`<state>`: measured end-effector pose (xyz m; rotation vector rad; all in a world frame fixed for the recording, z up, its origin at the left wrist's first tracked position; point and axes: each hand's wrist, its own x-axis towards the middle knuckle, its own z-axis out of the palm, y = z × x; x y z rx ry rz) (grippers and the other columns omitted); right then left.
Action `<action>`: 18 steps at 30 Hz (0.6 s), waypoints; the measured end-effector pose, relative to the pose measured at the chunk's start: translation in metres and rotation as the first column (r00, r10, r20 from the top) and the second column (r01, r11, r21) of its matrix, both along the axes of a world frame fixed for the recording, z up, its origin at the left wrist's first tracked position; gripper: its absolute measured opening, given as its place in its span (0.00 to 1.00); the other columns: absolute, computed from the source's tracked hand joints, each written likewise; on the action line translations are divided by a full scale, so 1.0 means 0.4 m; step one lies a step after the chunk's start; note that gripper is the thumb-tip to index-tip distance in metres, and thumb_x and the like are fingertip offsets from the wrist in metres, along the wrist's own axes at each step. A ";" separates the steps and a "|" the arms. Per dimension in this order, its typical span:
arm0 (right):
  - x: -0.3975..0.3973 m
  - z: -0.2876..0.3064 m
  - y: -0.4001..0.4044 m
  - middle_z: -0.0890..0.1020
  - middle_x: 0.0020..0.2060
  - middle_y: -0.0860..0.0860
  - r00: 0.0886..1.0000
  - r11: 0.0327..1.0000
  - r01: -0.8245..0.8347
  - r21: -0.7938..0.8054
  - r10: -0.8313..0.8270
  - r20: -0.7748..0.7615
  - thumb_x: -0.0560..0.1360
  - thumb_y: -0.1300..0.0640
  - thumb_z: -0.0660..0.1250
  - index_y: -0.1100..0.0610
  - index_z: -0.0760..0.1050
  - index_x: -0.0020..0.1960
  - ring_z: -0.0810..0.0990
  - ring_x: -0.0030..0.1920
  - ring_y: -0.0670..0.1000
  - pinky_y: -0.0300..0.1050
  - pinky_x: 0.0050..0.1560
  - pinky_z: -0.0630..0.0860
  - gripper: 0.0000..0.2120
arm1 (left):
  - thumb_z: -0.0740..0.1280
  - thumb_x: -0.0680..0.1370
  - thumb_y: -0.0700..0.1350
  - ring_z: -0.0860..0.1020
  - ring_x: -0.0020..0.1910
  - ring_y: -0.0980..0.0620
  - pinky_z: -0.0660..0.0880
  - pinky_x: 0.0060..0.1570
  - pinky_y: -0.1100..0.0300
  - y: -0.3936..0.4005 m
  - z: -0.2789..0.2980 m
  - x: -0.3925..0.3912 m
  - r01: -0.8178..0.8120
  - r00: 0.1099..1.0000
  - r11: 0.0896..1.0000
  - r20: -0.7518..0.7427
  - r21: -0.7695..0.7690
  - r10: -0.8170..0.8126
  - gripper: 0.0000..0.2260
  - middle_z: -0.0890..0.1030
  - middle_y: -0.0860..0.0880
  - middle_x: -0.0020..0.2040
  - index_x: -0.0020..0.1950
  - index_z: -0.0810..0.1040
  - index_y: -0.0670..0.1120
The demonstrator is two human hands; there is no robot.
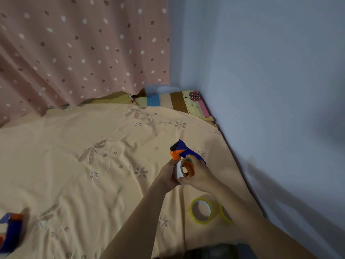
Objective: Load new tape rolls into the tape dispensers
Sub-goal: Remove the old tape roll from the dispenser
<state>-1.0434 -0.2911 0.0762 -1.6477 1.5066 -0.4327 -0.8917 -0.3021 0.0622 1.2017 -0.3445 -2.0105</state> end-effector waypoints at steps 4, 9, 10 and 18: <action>-0.007 0.014 -0.018 0.73 0.60 0.48 1.000 1.000 0.017 -0.007 -0.017 0.018 0.62 0.44 0.77 0.44 0.63 0.69 0.76 0.59 0.51 0.49 0.56 0.80 0.39 | 0.57 0.84 0.54 0.86 0.48 0.45 0.82 0.45 0.50 -0.008 -0.016 0.021 -0.018 0.999 1.000 0.035 -0.008 0.018 0.17 0.86 0.44 0.52 0.62 0.80 0.46; -0.033 -0.015 -0.035 0.72 0.63 0.51 0.982 0.982 0.186 -0.038 -0.187 -0.029 0.65 0.45 0.77 0.49 0.60 0.74 0.75 0.60 0.52 0.44 0.53 0.78 0.43 | 0.60 0.83 0.51 0.85 0.47 0.43 0.81 0.47 0.47 -0.009 -0.055 0.051 -0.099 0.990 0.995 0.098 0.004 0.098 0.12 0.87 0.45 0.48 0.59 0.81 0.48; -0.039 -0.030 -0.036 0.71 0.65 0.53 0.973 0.976 0.217 -0.027 -0.219 -0.068 0.65 0.45 0.77 0.49 0.58 0.75 0.75 0.60 0.54 0.45 0.53 0.78 0.45 | 0.61 0.83 0.52 0.84 0.49 0.42 0.81 0.48 0.47 -0.009 -0.061 0.056 -0.099 0.987 0.995 0.124 -0.001 0.098 0.13 0.87 0.45 0.49 0.61 0.80 0.48; -0.037 -0.164 -0.051 0.63 0.69 0.59 0.920 0.967 0.180 0.178 -0.101 -0.379 0.69 0.46 0.75 0.50 0.49 0.79 0.74 0.64 0.63 0.55 0.61 0.76 0.47 | 0.57 0.85 0.49 0.79 0.62 0.39 0.75 0.65 0.40 -0.036 -0.092 0.100 -0.018 0.950 1.000 0.311 -0.003 0.018 0.17 0.80 0.40 0.66 0.71 0.72 0.46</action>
